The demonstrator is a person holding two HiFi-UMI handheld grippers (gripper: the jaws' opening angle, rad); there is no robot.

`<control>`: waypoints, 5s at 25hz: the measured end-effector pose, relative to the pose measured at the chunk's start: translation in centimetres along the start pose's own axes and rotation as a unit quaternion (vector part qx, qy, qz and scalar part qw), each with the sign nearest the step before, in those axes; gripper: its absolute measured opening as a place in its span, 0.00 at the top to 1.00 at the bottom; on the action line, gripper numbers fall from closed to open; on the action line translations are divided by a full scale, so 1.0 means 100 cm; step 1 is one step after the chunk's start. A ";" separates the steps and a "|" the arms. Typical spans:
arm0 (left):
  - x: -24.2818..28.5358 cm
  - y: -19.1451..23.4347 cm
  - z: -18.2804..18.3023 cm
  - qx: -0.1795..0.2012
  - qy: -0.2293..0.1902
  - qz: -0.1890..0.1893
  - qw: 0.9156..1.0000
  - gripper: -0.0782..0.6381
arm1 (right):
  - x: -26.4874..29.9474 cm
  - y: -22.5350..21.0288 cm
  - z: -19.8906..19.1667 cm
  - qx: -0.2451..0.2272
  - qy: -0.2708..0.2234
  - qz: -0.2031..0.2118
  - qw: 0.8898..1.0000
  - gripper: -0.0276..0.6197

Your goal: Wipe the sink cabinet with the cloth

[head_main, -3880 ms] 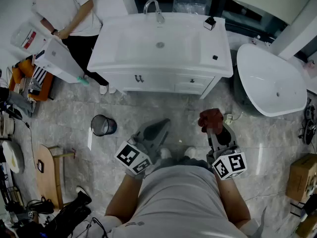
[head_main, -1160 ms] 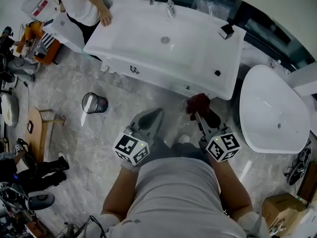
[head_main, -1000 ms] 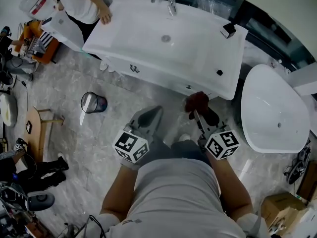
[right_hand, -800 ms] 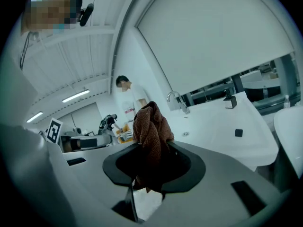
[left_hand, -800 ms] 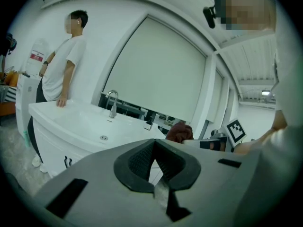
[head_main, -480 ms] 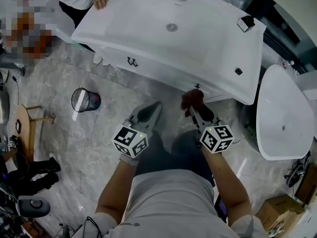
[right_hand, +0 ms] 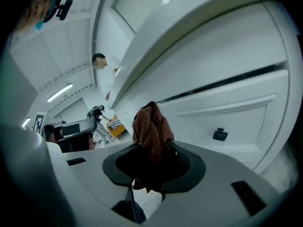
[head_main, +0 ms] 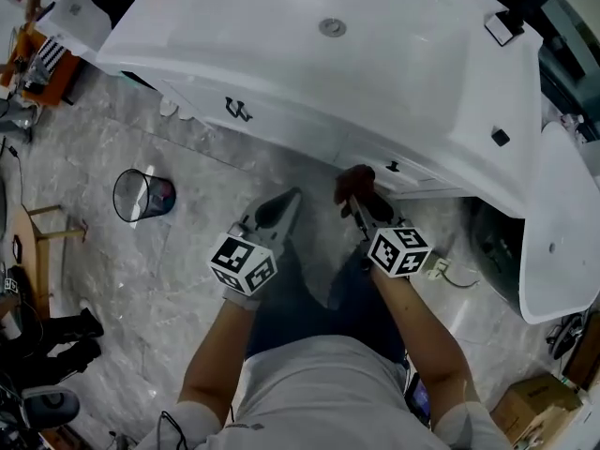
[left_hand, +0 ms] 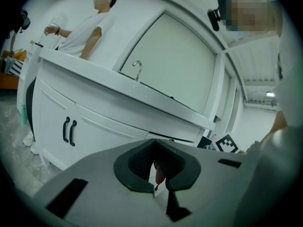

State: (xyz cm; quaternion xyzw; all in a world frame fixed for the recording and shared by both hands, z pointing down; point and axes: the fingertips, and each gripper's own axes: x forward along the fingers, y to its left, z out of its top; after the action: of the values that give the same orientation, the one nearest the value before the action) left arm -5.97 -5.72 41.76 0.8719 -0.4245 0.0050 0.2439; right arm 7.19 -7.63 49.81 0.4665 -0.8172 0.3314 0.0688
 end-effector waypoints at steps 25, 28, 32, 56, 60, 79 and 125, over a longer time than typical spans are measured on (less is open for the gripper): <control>0.072 0.105 -0.190 0.038 -0.004 -0.018 0.999 0.87 | 0.148 -0.115 -0.127 0.127 -0.064 0.006 0.990 0.77; 0.074 0.099 -0.196 0.051 -0.004 -0.050 0.997 0.87 | 0.157 -0.119 -0.127 0.158 -0.077 0.006 0.984 0.77; 0.074 0.099 -0.203 0.076 0.003 -0.064 0.995 0.87 | 0.163 -0.122 -0.124 0.200 -0.098 -0.004 0.975 0.77; 0.109 0.086 -0.234 0.134 0.025 -0.110 0.985 0.88 | 0.103 -0.179 -0.102 0.309 -0.148 0.035 0.939 0.78; 0.118 0.080 -0.234 0.121 0.015 -0.127 0.984 0.88 | 0.074 -0.203 -0.100 0.322 -0.162 0.019 0.933 0.78; 0.148 0.049 -0.257 0.122 0.028 -0.181 0.976 0.88 | -0.052 -0.308 -0.101 0.354 -0.236 -0.097 0.900 0.78; 0.101 0.068 -0.235 0.109 0.031 -0.140 0.984 0.88 | 0.022 -0.411 -0.254 0.333 -0.058 -0.214 0.917 0.79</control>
State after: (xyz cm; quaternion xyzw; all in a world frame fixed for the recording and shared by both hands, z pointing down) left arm 0.06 -6.61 67.51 0.9436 -0.2875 0.0437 0.1584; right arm 34.18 -8.02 89.91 0.6448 -0.5428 0.5338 -0.0684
